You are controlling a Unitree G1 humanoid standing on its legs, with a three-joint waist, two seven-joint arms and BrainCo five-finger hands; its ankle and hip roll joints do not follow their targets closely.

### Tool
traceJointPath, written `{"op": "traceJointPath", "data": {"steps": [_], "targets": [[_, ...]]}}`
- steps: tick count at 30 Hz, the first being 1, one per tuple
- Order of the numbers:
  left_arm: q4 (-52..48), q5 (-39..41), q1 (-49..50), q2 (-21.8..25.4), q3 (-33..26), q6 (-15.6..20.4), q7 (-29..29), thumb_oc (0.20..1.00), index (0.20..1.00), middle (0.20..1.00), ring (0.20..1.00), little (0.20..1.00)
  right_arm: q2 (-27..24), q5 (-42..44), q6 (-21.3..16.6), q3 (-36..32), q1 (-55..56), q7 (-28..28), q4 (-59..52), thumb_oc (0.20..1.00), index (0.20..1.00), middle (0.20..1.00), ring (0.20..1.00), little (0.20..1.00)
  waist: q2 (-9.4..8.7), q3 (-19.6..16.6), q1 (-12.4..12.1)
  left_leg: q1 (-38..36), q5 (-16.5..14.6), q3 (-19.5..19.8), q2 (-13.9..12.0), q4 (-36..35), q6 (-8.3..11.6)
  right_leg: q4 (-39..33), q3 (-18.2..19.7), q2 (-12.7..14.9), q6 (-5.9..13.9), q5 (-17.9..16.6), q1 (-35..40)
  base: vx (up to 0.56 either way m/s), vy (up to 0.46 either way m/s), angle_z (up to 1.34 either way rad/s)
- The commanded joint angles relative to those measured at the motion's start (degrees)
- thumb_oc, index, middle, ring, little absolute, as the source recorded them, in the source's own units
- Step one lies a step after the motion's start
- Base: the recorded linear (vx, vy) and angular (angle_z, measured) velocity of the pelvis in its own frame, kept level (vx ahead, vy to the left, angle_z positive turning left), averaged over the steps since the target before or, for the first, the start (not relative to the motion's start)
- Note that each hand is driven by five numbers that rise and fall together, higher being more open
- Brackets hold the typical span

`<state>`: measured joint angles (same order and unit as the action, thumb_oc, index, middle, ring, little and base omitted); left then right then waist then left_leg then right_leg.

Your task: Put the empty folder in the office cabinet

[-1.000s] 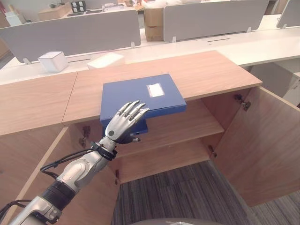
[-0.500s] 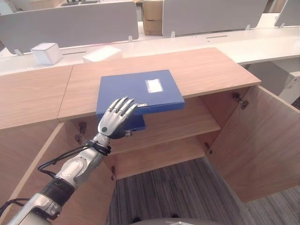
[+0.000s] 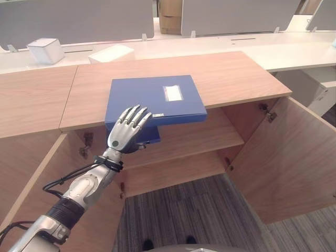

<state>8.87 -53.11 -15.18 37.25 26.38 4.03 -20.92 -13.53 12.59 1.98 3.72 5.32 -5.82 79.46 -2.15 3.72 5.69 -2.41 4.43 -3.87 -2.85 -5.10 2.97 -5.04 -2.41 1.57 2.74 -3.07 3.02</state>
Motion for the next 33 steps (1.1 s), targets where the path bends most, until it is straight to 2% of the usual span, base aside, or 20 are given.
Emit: {"op": "traceJointPath", "data": {"steps": [1,20,33], "targets": [[2.2,-1.1,-8.7,0.4,-3.0,-0.8,-1.4,1.0,1.0,1.0,1.0,1.0,-0.9,3.0,-0.8,1.0,-2.9,-1.5,4.2,1.0,1.0,1.0,1.0,1.0,-1.27,0.5,0.3,0.1,-5.6,-1.0,-3.4,0.1,2.39,0.0,1.6,1.1,4.35,3.8,1.6,-0.03,-0.002,-0.01],[5.2,-1.1,-16.5,-0.2,-2.2,-3.5,-2.8,1.0,1.0,1.0,1.0,1.0,-0.9,2.5,-0.5,2.4,-3.0,-1.0,4.3,1.0,1.0,1.0,1.0,1.0,-0.89,0.1,1.1,-0.9,-6.5,-1.3,-3.2,0.1,2.38,0.0,1.8,1.2,4.48,4.3,2.2,0.01,0.003,0.0],[8.0,-1.3,-18.4,0.8,0.2,-3.7,-1.5,1.0,1.0,1.0,1.0,1.0,-1.3,3.8,-1.0,1.7,-3.1,-1.1,3.8,1.0,1.0,1.0,1.0,1.0,-0.95,1.0,1.6,0.3,-6.4,-1.8,-3.3,0.1,2.32,0.0,2.2,1.3,4.75,3.9,0.9,0.0,0.001,-0.01]]}}
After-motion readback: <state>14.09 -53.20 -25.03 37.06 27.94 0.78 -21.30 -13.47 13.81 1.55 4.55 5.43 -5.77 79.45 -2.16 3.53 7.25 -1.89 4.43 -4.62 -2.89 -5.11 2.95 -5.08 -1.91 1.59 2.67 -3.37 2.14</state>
